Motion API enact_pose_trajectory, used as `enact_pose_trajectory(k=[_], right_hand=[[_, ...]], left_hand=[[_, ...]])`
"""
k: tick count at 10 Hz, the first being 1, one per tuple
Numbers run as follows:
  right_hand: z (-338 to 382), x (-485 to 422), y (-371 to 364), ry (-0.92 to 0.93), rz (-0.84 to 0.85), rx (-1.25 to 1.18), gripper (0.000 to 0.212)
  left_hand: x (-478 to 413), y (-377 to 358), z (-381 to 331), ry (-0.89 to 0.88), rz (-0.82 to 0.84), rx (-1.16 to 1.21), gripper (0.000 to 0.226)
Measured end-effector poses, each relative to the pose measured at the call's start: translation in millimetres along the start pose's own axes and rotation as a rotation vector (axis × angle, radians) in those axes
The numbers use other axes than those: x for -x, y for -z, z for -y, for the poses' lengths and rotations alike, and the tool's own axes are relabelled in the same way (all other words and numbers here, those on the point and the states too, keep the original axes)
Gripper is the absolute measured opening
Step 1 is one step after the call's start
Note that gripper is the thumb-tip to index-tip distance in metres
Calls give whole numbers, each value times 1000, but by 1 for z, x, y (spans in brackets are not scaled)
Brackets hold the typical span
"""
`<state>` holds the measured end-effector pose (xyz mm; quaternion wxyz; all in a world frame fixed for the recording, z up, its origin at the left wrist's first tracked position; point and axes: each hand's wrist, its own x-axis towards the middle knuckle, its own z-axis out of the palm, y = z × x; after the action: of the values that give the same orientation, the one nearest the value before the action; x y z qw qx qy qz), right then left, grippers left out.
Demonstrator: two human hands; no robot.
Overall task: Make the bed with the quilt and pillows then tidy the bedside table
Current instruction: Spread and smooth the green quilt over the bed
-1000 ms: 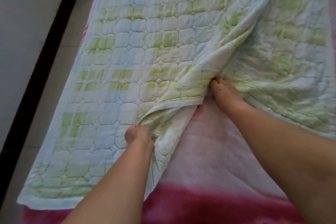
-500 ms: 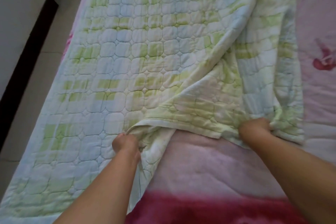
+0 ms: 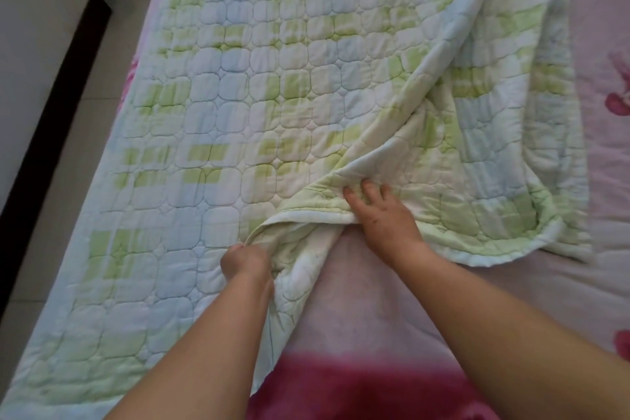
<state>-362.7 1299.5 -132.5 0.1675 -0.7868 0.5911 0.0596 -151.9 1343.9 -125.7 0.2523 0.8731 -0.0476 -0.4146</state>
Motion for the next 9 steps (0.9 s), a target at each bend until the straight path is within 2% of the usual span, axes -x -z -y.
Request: enact_pose_trajectory(k=[1, 2, 3, 4, 5, 6, 7, 8, 9], right_hand=[[-2, -10, -9, 222, -262, 92, 47], [-4, -11, -1, 202, -173, 90, 31], [-9, 9, 5, 190, -132, 74, 31], [-27, 44, 8, 174, -27, 167, 32], [-46, 82, 14, 99, 147, 290, 32], [-72, 118, 24, 10, 333, 458, 31], [-102, 162, 39, -70, 472, 540, 29], [-123, 191, 49, -150, 548, 515, 32], [-137, 210, 46, -210, 557, 523, 33]], left_hand=[[3, -2, 0, 3, 51, 36, 35], [10, -3, 0, -23, 40, 135, 29], [28, 1, 5, -103, 92, 151, 24], [48, 9, 14, -215, 208, 145, 27], [63, 13, 33, -447, 298, -39, 27], [94, 10, 57, -792, 482, -380, 17], [133, 0, 83, -968, 707, -753, 19], [160, -18, 101, -1014, 802, -937, 17], [168, -36, 116, -1048, 835, -1041, 20]])
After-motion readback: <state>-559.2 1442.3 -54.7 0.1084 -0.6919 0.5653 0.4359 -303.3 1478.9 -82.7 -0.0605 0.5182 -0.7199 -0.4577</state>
